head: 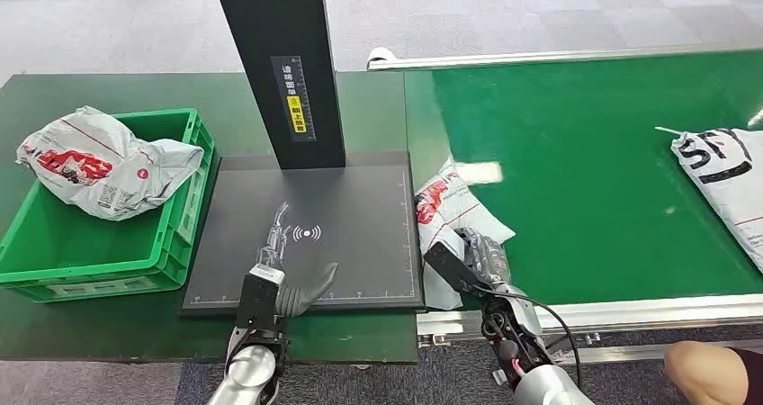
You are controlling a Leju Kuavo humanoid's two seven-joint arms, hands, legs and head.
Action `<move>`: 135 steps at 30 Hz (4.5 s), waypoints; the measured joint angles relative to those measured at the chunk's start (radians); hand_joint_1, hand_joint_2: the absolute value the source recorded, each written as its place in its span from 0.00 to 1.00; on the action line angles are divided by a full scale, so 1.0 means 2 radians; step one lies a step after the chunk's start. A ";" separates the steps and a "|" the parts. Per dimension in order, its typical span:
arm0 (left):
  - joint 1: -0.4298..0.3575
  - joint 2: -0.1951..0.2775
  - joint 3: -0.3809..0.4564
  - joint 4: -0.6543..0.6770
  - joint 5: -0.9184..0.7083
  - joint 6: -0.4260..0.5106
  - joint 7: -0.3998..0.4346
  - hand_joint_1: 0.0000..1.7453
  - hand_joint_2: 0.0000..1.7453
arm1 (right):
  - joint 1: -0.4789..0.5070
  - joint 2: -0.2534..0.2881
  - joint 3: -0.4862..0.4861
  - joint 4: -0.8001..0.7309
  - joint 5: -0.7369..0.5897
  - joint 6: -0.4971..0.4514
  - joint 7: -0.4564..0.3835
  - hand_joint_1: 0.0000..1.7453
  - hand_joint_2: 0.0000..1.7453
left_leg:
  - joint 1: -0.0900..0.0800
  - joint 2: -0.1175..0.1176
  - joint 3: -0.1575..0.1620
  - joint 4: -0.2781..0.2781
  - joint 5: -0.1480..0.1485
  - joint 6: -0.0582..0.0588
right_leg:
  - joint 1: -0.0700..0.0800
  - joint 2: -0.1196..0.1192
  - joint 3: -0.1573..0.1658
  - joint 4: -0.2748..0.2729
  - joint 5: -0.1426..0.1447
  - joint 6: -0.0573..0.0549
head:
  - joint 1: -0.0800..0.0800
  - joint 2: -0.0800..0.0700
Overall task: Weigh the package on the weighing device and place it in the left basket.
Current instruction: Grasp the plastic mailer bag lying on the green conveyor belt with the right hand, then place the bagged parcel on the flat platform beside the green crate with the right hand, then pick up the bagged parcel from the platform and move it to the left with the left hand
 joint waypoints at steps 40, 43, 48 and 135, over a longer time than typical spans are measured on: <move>0.024 0.003 0.024 -0.035 -0.022 -0.004 0.002 0.00 1.00 | 0.213 -0.050 0.015 -0.575 -0.035 0.034 0.054 1.00 1.00 | 0.000 0.000 -0.001 0.000 0.000 0.000 | 0.000 -0.001 -0.001 0.000 0.000 0.000 | 0.000 0.000; 0.016 0.001 0.023 -0.030 -0.022 -0.010 0.000 0.00 1.00 | 0.169 -0.052 0.015 -0.534 -0.038 0.057 0.054 1.00 1.00 | 0.000 0.000 -0.001 0.000 0.001 0.000 | 0.000 -0.001 -0.001 0.000 0.001 0.000 | 0.000 0.000; -0.008 -0.003 0.015 -0.010 -0.013 -0.013 -0.009 0.00 1.00 | 0.072 -0.051 0.027 -0.418 -0.036 0.076 0.058 1.00 1.00 | 0.000 0.000 -0.001 0.000 0.001 0.000 | 0.000 -0.001 -0.001 0.000 0.001 0.000 | 0.000 0.000; -0.022 0.041 0.124 -0.088 -0.060 0.118 -0.013 0.00 1.00 | 0.067 0.017 0.104 -0.442 -0.399 0.234 -0.004 0.00 1.00 | 0.000 -0.001 -0.002 0.000 0.001 0.000 | 0.000 -0.001 -0.002 0.000 0.000 0.000 | 0.000 0.000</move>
